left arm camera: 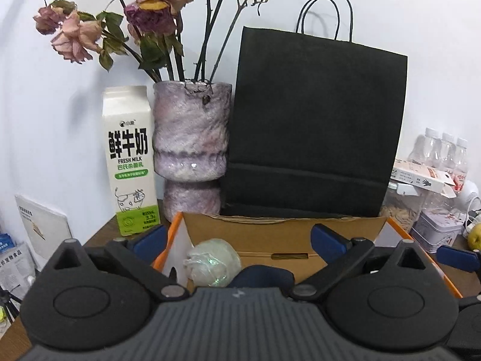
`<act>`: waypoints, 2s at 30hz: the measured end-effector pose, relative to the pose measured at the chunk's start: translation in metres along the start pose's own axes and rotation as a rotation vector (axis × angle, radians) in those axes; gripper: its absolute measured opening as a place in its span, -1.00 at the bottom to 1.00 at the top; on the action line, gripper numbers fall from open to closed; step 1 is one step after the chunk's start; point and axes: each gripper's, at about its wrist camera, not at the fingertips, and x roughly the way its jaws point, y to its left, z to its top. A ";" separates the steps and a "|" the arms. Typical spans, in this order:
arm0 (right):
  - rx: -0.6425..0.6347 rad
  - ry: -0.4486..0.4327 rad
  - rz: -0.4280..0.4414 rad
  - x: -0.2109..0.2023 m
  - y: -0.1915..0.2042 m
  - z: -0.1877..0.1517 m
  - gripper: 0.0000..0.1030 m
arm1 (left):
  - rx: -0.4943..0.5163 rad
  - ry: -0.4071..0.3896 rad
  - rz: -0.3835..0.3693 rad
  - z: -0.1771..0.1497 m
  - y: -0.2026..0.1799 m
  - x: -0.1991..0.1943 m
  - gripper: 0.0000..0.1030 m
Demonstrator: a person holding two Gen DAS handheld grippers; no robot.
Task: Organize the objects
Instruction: 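Open both grippers to drop the cloth and cap into the box, then withdraw both grippers from the box toward the lavender pouch and wooden block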
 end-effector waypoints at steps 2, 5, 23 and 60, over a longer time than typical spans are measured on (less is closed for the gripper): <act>0.005 0.001 0.003 -0.001 -0.001 0.000 1.00 | -0.004 0.001 -0.003 0.000 0.000 0.000 1.00; 0.004 -0.005 0.006 -0.005 -0.001 0.002 1.00 | -0.009 -0.002 0.002 0.001 0.001 -0.001 1.00; 0.022 -0.023 0.000 -0.041 -0.009 0.011 1.00 | -0.042 -0.039 -0.032 0.005 0.010 -0.034 1.00; 0.027 0.005 0.001 -0.173 -0.001 -0.057 1.00 | 0.022 0.024 -0.083 -0.065 0.028 -0.162 1.00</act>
